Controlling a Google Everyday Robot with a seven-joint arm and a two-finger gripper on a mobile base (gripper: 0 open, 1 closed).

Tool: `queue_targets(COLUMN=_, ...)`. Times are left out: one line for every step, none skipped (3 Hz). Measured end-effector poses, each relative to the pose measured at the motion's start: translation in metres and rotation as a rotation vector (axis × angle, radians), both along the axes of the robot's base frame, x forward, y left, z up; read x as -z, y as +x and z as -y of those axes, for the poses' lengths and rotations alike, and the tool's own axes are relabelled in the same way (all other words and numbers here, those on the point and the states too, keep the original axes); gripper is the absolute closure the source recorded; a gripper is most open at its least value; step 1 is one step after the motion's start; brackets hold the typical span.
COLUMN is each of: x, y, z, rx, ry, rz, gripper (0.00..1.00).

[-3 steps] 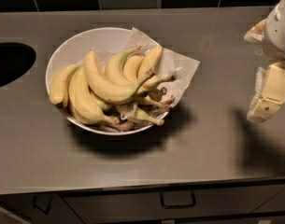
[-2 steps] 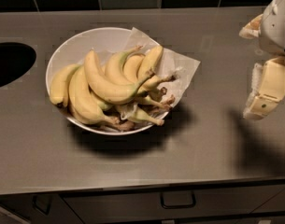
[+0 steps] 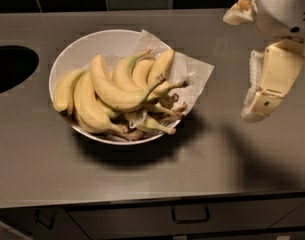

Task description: Pick banana from white bowl

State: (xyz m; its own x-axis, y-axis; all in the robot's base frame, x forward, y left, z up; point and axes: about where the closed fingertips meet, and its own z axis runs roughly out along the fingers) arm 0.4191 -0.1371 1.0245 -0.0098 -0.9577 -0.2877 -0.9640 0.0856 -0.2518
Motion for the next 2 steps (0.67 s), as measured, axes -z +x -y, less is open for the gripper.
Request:
queue_targets(x=0.0, y=0.0, z=0.0, rx=0.0, ry=0.0, rz=0.001, gripper=0.0)
queue_targets(x=0.0, y=-0.004, z=-0.042, rx=-0.048, ry=0.002, rz=0.005, gripper=0.0)
